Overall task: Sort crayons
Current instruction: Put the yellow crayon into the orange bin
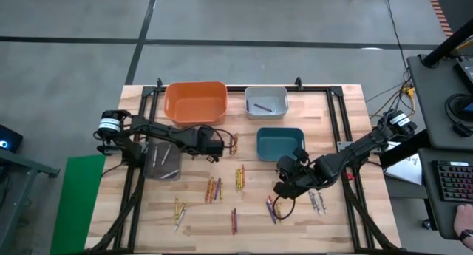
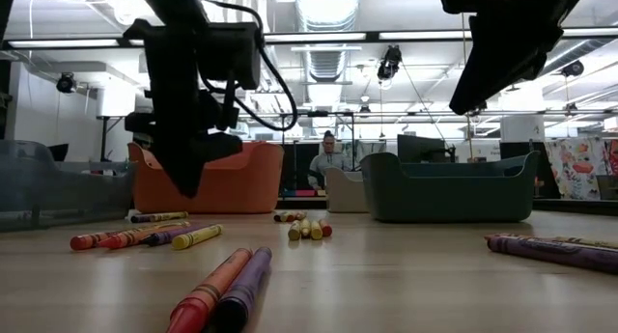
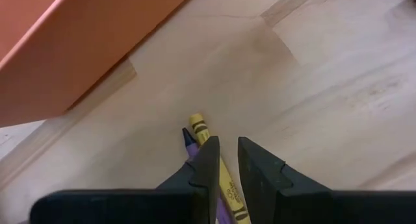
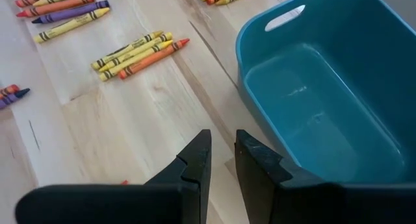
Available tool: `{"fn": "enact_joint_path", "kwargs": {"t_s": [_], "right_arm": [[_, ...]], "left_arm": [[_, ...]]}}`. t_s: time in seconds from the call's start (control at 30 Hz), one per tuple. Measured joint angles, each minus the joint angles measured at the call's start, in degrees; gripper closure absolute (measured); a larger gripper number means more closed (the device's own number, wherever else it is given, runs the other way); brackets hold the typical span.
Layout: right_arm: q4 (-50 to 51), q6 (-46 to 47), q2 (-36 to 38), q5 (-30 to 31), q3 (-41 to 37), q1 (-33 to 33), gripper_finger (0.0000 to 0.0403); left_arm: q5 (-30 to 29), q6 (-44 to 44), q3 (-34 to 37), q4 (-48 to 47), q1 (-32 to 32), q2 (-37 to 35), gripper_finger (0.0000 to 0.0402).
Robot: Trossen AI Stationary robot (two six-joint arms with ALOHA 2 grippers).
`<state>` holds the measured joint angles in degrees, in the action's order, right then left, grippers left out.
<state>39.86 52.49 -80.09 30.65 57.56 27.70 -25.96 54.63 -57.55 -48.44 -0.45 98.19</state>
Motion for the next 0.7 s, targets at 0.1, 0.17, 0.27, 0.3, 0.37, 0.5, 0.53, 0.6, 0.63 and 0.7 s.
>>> {"fn": "enact_joint_path", "kwargs": {"t_s": [0.1,0.17,0.27,0.3,0.37,0.5,0.53,0.6,0.63,0.7], "right_arm": [[-0.1,0.0,0.0,0.0,0.0,0.0,0.0344],[-0.4,0.0,0.0,0.0,0.0,0.0,0.0344],[-0.5,0.0,0.0,0.0,0.0,0.0,0.0344],[-0.7,0.0,0.0,0.0,0.0,0.0,0.0344],[-1.2,0.0,0.0,0.0,0.0,0.0,0.0344],[-1.4,0.0,0.0,0.0,0.0,0.0,0.0344],[-1.4,0.0,0.0,0.0,0.0,0.0,0.0344],[-1.5,0.0,0.0,0.0,0.0,0.0,0.0344],[-1.5,0.0,0.0,0.0,0.0,0.0,0.0344],[-1.6,0.0,0.0,0.0,0.0,0.0,0.0344]], "left_arm": [[-0.1,0.2,0.3,0.0,0.0,0.0,0.036],[-0.1,0.3,0.3,0.0,0.1,0.0,0.0353],[-0.4,0.4,0.3,0.0,0.1,0.0,0.0335],[-0.6,0.5,0.3,0.0,0.1,0.0,0.0329],[-0.6,0.5,0.4,0.1,0.1,0.0,0.0318],[-0.6,0.5,0.8,0.2,0.1,0.0,0.0307],[-0.7,0.5,0.9,0.2,0.1,0.0,0.0307],[-0.7,0.5,1.1,0.5,0.1,0.0,0.0307],[-0.7,0.6,1.2,0.5,0.1,0.0,0.0307],[-0.7,0.6,1.5,1.2,0.1,0.0,0.0307]]}}
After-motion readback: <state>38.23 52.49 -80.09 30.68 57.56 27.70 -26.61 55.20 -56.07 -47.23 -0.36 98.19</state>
